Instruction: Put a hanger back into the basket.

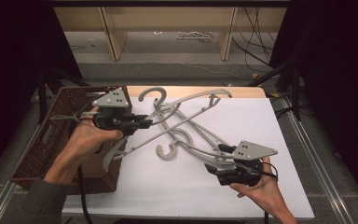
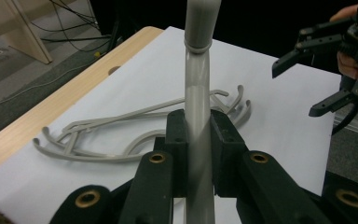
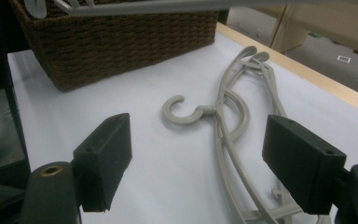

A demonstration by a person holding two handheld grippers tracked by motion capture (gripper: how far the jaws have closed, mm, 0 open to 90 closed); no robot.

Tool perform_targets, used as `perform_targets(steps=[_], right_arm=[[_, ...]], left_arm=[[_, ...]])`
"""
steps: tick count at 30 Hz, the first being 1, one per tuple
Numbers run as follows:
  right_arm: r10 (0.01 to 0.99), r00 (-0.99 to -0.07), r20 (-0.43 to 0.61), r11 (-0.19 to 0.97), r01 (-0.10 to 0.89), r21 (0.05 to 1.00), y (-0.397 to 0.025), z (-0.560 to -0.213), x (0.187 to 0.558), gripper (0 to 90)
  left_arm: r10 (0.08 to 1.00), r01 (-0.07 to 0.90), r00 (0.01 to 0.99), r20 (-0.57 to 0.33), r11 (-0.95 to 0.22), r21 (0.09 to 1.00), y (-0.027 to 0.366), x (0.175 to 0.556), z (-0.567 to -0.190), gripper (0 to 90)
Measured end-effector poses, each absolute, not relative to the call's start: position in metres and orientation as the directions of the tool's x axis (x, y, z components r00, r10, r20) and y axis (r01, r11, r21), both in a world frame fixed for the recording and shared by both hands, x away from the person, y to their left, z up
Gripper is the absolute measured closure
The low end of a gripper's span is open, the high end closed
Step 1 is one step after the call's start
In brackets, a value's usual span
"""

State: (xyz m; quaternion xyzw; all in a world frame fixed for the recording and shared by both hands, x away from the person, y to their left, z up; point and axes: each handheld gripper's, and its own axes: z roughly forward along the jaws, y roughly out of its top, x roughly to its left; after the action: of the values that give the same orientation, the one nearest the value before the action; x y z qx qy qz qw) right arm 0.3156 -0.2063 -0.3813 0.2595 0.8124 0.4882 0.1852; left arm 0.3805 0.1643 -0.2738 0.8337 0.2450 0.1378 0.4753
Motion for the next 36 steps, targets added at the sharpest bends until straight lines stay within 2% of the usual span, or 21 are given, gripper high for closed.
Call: perform_targets(steps=[7, 10, 17, 21, 22, 23, 26, 36], right_arm=[[0.607, -0.794, -0.027, 0.382, 0.262, 0.886, -0.202, -0.394, 0.318, 23.9], [0.608, -0.794, -0.023, 0.382, 0.267, 0.885, -0.201, -0.398, 0.319, 23.7], [0.600, -0.800, -0.021, 0.393, 0.272, 0.878, -0.201, -0.401, 0.319, 23.7], [0.595, -0.804, -0.011, 0.396, 0.281, 0.874, -0.201, -0.403, 0.320, 23.6], [0.597, -0.802, -0.009, 0.394, 0.284, 0.874, -0.201, -0.404, 0.321, 23.4], [0.600, -0.800, -0.012, 0.395, 0.283, 0.874, -0.201, -0.404, 0.321, 23.4], [0.604, -0.797, -0.008, 0.391, 0.287, 0.875, -0.202, -0.406, 0.322, 23.3], [0.601, -0.799, -0.007, 0.392, 0.287, 0.874, -0.202, -0.407, 0.322, 23.3]], left_arm=[[0.609, 0.295, 0.793, 0.019, -0.410, 0.863, 0.196, 0.388, -0.260, 79.3], [0.640, 0.297, 0.766, 0.064, -0.440, 0.848, 0.211, 0.391, -0.256, 79.3], [0.725, 0.339, 0.680, 0.107, -0.441, 0.831, 0.252, 0.402, -0.267, 79.3], [0.768, 0.376, 0.635, 0.078, -0.395, 0.838, 0.273, 0.405, -0.277, 79.3], [0.760, 0.356, 0.642, 0.105, -0.417, 0.836, 0.278, 0.408, -0.278, 79.3], [0.778, 0.387, 0.622, 0.092, -0.407, 0.827, 0.281, 0.406, -0.281, 79.3], [0.790, 0.391, 0.605, 0.101, -0.406, 0.826, 0.293, 0.405, -0.286, 79.3], [0.822, 0.419, 0.566, 0.057, -0.347, 0.839, 0.328, 0.402, -0.305, 79.3]])
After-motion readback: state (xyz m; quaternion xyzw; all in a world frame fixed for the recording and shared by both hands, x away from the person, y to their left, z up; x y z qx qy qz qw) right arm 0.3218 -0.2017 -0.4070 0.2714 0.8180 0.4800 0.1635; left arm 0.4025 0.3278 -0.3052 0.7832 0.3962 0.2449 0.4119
